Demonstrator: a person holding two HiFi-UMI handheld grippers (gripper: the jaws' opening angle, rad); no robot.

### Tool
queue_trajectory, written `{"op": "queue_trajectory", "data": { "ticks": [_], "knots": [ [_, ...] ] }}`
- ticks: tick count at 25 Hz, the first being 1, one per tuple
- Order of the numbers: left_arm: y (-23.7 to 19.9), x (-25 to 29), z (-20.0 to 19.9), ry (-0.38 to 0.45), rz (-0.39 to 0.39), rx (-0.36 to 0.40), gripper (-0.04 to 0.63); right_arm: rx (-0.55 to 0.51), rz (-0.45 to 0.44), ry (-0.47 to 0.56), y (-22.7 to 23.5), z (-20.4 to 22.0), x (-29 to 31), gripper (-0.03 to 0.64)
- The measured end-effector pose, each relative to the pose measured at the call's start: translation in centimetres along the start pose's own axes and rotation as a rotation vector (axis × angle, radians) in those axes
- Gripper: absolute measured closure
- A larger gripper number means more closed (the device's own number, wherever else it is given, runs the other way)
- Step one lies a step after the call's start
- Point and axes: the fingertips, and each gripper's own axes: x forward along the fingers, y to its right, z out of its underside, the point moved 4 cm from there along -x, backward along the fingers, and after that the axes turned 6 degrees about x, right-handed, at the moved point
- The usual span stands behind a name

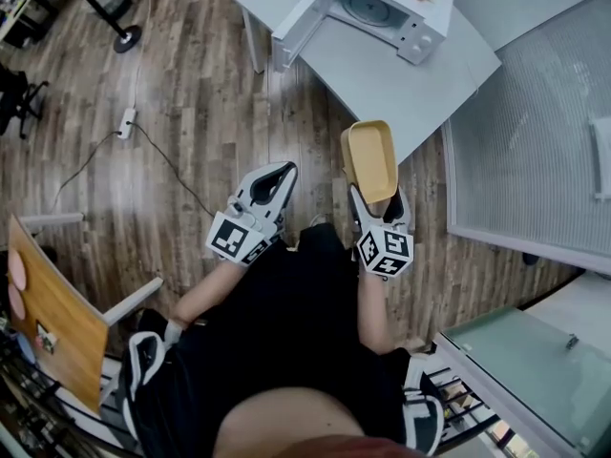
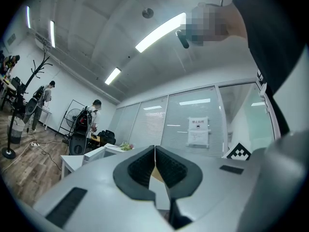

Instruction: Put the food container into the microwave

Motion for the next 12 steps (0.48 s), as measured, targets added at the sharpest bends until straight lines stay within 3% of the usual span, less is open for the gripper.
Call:
{"op": "queue_trajectory", "data": {
  "ticks": [6, 12],
  "knots": [
    [-1.8, 3.8, 1.0, 0.013, 0.016, -0.009, 0.571, 0.003, -0.009, -0.027, 1.7, -0.5, 4.8, 0.147],
    [-5.0, 12.7, 1.9, 0.028, -0.003, 0.051, 0.571, -0.016, -0.058, -0.040, 6.0, -4.0, 13.3, 0.147]
  ]
}}
